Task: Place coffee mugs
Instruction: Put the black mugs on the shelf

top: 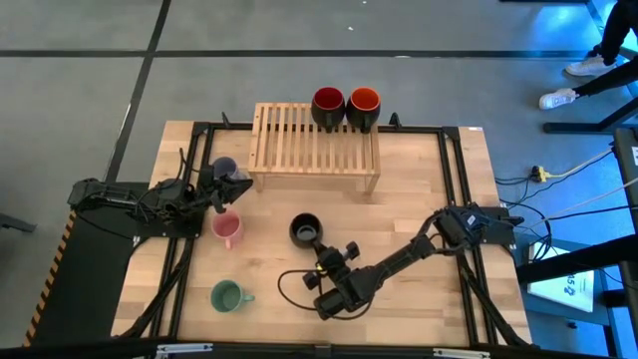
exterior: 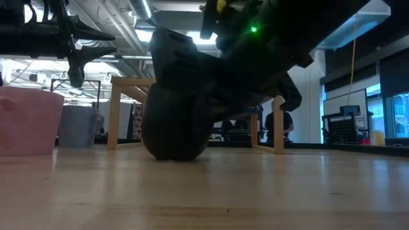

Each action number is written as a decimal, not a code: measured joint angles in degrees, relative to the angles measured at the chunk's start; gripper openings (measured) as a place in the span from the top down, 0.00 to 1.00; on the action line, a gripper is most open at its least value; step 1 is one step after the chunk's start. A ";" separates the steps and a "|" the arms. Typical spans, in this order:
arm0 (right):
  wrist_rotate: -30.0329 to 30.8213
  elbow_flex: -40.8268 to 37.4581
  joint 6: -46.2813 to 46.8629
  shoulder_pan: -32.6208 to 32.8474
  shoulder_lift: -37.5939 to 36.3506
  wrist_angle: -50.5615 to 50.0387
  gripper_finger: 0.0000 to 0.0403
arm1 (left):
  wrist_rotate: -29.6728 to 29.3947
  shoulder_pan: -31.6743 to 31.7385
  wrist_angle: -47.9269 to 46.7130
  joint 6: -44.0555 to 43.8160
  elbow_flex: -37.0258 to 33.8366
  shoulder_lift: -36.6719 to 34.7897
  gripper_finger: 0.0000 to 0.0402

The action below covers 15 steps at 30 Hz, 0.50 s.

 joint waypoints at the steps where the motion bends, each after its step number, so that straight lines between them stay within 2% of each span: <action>1: 0.04 0.00 -0.01 0.01 -0.12 -0.10 0.89 | 0.11 0.00 -0.01 0.00 0.00 -0.02 0.76; 8: -1.05 3.51 -2.64 -0.01 -0.44 -1.82 0.89 | 0.23 0.00 0.00 0.15 0.00 -0.01 0.76; 15: 0.16 11.97 -7.74 0.01 -0.51 -4.64 0.89 | 0.12 0.00 -0.01 0.23 0.00 0.00 0.76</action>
